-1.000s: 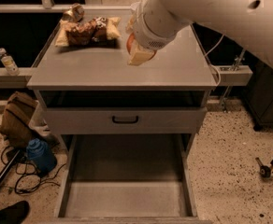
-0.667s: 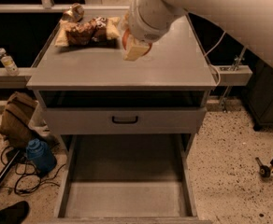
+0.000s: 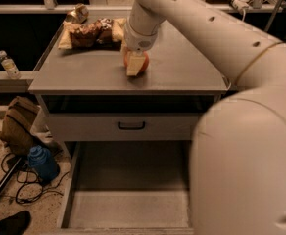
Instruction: Pick apple from middle drawer and place on counter
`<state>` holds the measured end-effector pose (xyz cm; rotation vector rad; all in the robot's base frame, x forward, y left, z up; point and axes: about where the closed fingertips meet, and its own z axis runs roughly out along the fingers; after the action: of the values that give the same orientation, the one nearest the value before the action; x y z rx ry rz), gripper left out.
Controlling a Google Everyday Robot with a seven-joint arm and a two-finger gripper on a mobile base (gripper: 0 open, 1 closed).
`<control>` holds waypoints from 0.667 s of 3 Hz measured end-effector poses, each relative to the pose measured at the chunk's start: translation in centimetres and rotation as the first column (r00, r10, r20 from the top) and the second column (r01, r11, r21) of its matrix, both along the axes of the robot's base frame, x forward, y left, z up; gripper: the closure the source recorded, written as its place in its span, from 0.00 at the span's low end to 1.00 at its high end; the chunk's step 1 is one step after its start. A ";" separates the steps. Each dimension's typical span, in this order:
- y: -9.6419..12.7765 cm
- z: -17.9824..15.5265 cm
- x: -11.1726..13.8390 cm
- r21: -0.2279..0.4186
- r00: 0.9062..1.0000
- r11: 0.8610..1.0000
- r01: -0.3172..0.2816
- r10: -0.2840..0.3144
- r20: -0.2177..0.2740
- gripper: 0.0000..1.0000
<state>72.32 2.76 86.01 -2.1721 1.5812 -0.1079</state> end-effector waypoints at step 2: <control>0.2 -0.4 0.3 0.004 0.999 1.000 -0.008 0.008 -0.040 1.00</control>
Offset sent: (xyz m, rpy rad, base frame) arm 0.0030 0.0021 -0.0059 0.0035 0.0401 0.0076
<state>72.62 2.98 85.65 -2.1904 1.5937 -0.0594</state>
